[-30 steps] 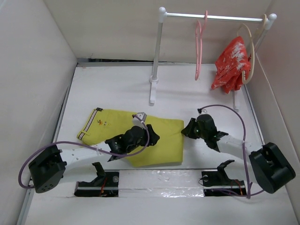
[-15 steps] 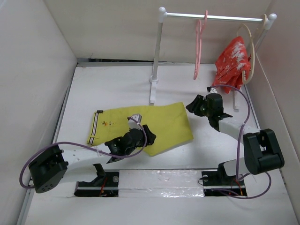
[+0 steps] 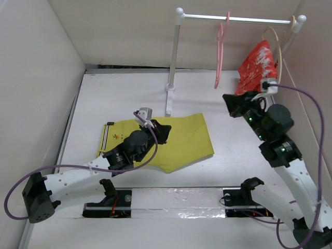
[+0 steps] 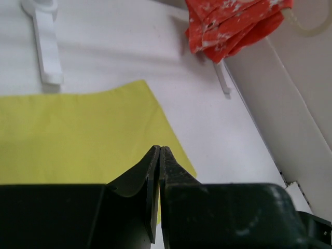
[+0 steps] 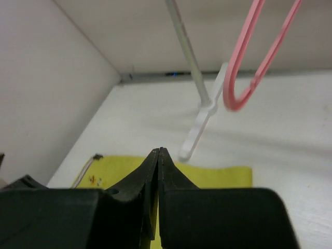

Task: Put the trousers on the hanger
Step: Pick up the hanger from the clothesline, then place the trousers on the hanger.

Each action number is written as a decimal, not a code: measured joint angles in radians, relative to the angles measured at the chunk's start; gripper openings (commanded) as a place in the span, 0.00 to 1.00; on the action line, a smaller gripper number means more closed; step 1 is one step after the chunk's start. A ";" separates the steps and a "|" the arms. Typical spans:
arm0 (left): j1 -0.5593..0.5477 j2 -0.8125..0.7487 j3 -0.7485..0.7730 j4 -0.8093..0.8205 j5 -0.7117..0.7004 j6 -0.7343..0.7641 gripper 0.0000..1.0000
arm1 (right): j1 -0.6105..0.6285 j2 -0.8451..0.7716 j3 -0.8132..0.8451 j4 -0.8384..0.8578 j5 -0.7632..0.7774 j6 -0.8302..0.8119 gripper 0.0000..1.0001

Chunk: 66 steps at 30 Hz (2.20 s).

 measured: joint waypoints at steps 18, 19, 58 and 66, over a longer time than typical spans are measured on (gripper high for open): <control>0.000 0.020 -0.062 0.104 -0.009 0.182 0.35 | -0.071 0.845 0.758 -0.229 0.309 -0.137 0.33; 0.000 0.020 -0.062 0.104 -0.006 0.182 0.35 | -0.074 0.859 0.755 -0.239 0.312 -0.137 0.21; -0.026 0.395 0.444 0.035 0.084 0.249 0.54 | 0.051 0.266 -0.129 -0.192 0.250 -0.127 0.00; -0.036 0.761 0.784 -0.061 0.095 0.283 0.55 | 0.070 0.117 -0.245 -0.182 0.200 -0.113 0.00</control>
